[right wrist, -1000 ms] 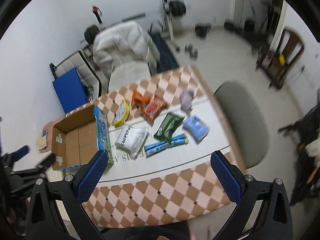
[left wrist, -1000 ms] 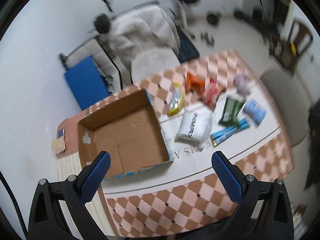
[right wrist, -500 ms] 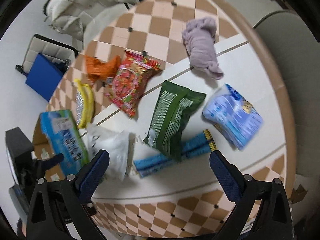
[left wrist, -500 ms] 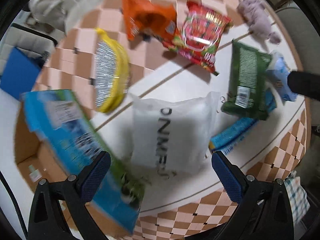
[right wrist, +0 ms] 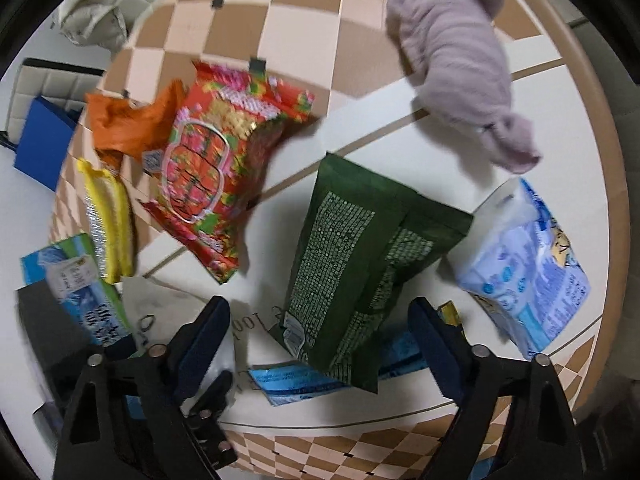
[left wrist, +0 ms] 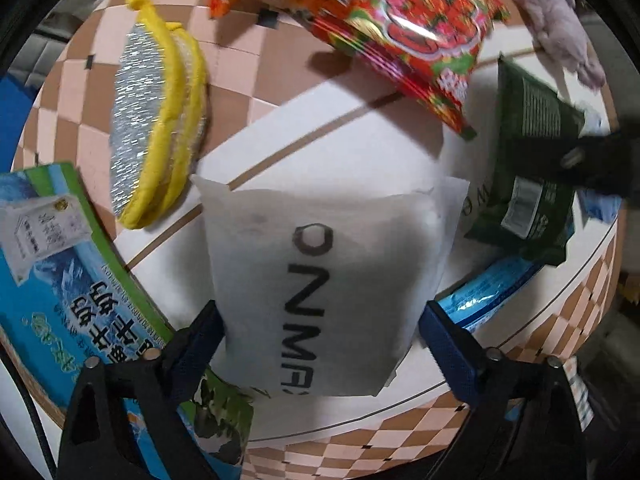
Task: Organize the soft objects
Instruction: 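Grasp the white NMAX bag with the left tool while the right tool grasps the green snack bag, then carry both bags over the cardboard box and open both tools to drop them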
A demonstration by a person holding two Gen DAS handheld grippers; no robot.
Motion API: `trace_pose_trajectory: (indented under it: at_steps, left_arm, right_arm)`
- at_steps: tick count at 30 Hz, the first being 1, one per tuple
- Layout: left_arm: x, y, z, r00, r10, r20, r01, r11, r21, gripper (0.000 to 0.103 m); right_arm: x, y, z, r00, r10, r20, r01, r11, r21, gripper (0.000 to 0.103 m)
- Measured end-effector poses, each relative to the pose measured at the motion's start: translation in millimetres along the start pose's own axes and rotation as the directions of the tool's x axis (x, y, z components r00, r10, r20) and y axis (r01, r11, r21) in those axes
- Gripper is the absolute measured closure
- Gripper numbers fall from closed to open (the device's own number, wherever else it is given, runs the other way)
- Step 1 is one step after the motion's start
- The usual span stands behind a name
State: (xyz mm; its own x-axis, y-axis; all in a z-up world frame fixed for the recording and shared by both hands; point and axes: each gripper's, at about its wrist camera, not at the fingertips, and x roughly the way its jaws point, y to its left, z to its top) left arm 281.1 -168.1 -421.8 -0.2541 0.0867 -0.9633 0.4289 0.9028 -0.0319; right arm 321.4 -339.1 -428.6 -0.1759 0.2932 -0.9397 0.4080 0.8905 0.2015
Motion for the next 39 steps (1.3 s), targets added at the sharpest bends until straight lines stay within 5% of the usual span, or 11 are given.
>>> trace_pose_trajectory:
  at_steps: [7,10,19,25,32,39]
  left_arm:
    - [-17.1,3.3,-28.3,0.998,0.001,0.069,0.006,0.996,-0.091,0.027]
    - [-37.9,4.0,-41.2,0.995,0.003,0.096,0.009,0.992,-0.127,0.03]
    - [-126.5,40.0,-106.2,0.975,-0.044,0.216,0.094,0.969,-0.23,0.033]
    - [-190.7,74.8,-127.1,0.938,-0.057,0.341,0.16,0.947,-0.28,0.034]
    - [-229.1,150.1,-158.2,0.897,0.008,0.443,0.182,0.905,-0.385,0.034]
    - [-205.2,240.5,-179.3,0.905,0.031,0.424,0.198,0.852,-0.485,0.034]
  right_arm:
    - [14.5,7.9,-6.4,0.995,-0.101,0.019,0.101,0.994,-0.033,0.062]
    - [7.0,5.9,-16.0,0.994,-0.103,0.039,0.105,0.993,-0.057,0.068]
    - [-60.0,7.3,-64.7,0.994,0.016,0.112,0.0,0.99,-0.143,0.071]
    - [-120.4,48.2,-107.9,0.982,0.108,0.157,-0.06,0.958,-0.282,0.071]
    - [-148.9,160.6,-163.6,0.963,0.215,0.161,-0.12,0.88,-0.459,0.071]
    - [-118.9,273.6,-185.5,0.968,0.21,0.135,-0.1,0.822,-0.561,0.071]
